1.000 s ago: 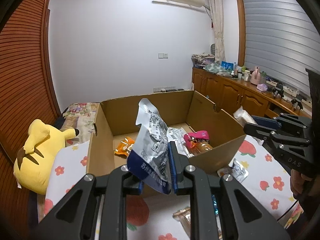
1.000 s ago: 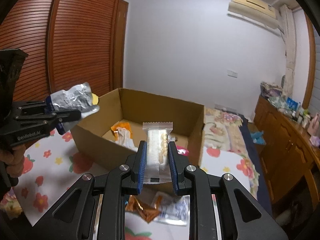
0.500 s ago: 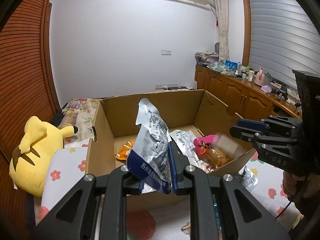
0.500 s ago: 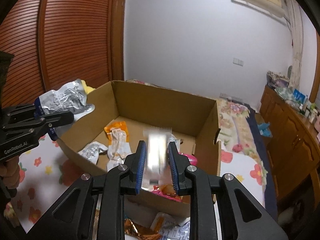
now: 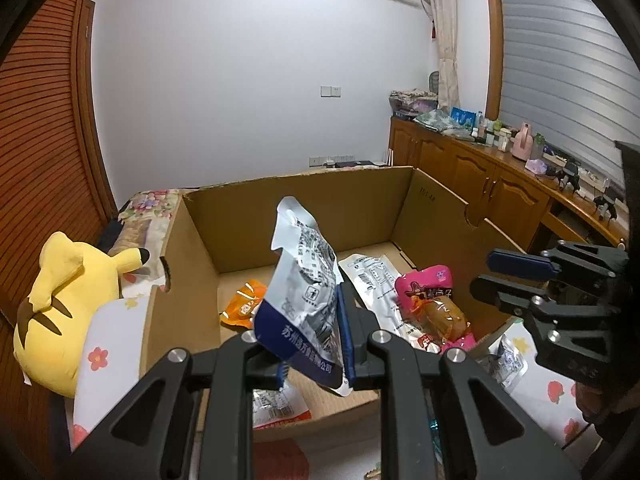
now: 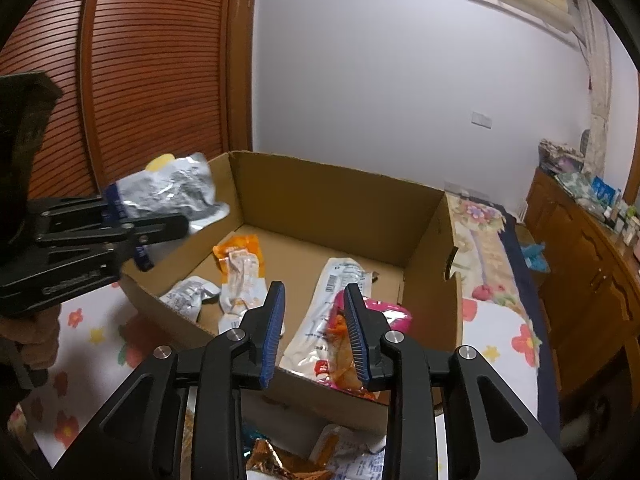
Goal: Organize snacks
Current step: 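Open the right gripper to drop the wafer bar while the left drops the silver pouch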
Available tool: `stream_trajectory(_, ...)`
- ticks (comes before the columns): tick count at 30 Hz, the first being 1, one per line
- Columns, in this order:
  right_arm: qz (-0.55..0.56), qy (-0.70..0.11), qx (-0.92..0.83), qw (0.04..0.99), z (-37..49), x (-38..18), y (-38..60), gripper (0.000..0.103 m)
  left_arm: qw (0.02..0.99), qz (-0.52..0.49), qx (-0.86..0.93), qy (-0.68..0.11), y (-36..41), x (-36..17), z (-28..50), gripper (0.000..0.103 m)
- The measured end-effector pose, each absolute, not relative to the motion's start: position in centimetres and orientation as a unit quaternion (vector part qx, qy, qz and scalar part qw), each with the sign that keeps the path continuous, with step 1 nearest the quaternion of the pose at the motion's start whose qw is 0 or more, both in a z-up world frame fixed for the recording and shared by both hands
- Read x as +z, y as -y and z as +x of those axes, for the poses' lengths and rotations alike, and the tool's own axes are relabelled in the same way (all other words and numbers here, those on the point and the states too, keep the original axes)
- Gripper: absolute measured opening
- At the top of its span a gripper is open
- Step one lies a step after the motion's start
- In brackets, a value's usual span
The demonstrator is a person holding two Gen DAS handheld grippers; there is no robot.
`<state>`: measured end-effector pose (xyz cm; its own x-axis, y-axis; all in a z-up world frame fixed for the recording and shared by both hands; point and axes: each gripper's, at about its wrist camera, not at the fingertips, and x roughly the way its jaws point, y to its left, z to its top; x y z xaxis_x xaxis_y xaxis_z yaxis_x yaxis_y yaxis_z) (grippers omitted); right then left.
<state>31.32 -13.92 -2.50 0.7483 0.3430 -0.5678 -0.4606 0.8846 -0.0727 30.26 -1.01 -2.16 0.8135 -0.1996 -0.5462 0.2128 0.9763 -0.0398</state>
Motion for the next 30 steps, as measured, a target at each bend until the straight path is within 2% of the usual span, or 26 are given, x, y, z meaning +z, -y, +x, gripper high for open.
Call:
stream_trajectory(18,-0.086,-0.280,0.218,0.931,30.8,-2.5,15.4,0.035,0.951,0.032,-0.103,-0.290,3.1,-2.3,31.3,0.020)
stream_trajectory(30,-0.080,-0.273,0.219,0.933,28.8,-1.5,15.7,0.036,0.954,0.040,-0.105,-0.277,3.3,-1.0,28.2,0.021)
